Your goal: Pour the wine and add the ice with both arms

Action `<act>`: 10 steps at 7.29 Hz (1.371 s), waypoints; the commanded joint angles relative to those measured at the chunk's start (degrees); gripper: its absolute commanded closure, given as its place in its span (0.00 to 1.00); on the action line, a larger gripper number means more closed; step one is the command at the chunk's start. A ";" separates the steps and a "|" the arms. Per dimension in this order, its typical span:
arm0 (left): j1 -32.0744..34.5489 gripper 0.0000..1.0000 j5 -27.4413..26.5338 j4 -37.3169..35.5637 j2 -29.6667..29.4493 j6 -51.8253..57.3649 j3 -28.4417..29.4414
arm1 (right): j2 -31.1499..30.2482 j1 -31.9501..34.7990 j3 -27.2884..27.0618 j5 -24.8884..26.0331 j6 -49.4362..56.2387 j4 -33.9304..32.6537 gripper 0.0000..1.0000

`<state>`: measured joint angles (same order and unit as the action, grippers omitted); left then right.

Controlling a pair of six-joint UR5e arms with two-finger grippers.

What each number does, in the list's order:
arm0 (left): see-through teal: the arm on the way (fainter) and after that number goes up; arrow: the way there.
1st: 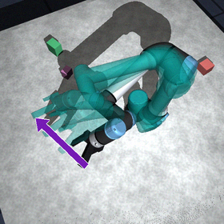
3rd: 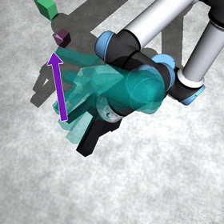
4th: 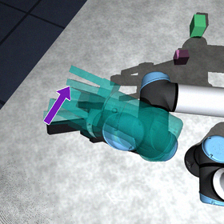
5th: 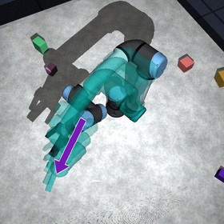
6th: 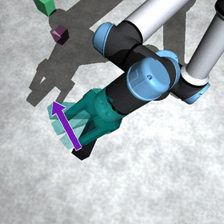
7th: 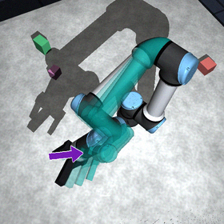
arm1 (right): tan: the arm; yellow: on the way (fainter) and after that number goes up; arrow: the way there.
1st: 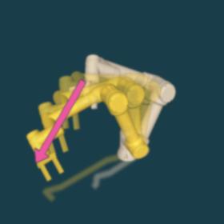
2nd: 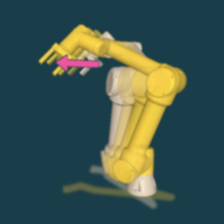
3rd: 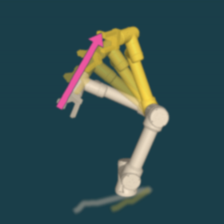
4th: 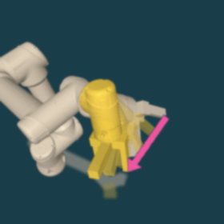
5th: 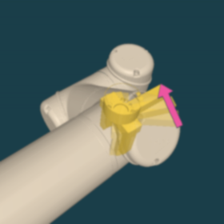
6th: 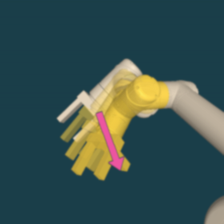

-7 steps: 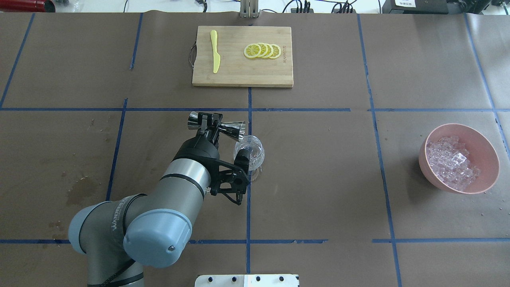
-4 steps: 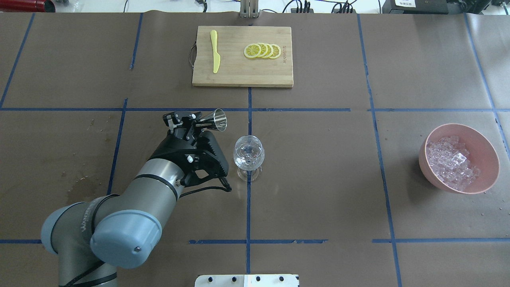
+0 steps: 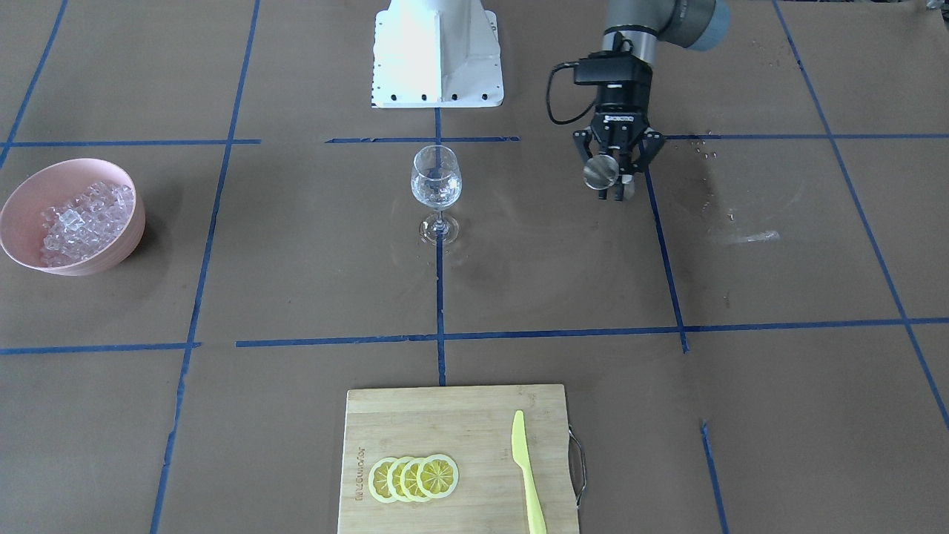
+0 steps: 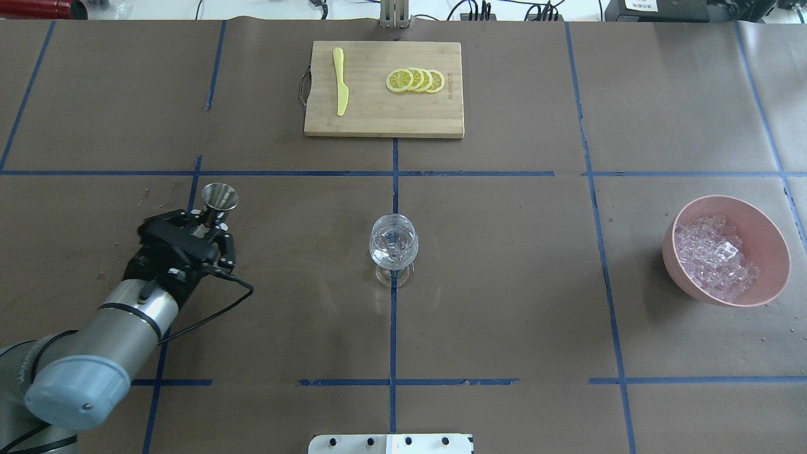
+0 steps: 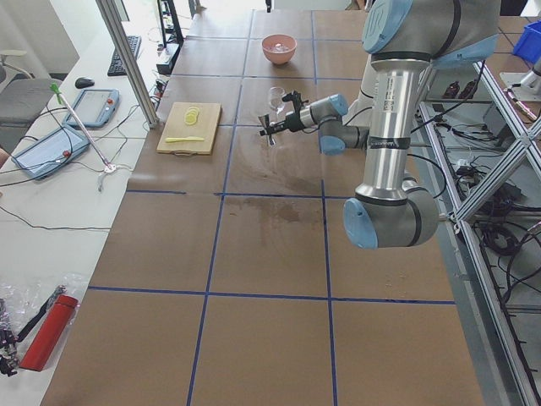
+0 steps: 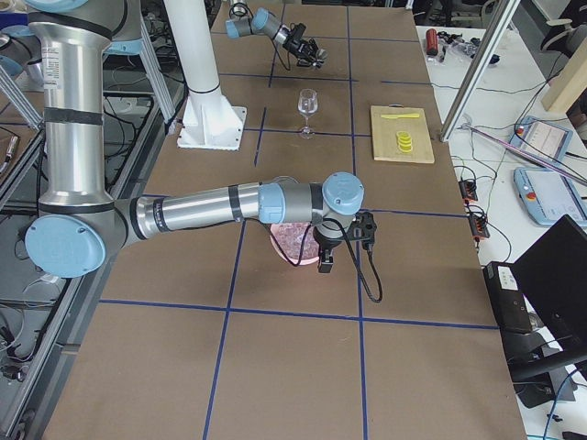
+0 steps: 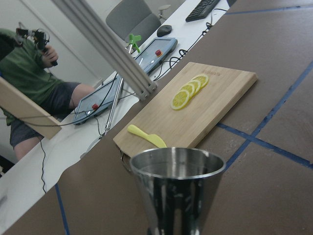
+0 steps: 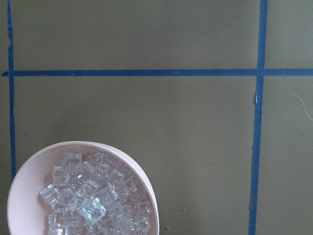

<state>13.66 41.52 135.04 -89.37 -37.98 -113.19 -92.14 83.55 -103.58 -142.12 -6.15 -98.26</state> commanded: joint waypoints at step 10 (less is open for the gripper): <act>-3.90 1.00 -4.87 54.98 11.94 -14.31 29.08 | 0.82 -0.23 1.19 0.00 -0.09 -0.09 0.00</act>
<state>9.99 36.83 190.09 -77.29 -51.86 -84.22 -91.37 83.32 -102.40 -142.12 -6.24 -98.29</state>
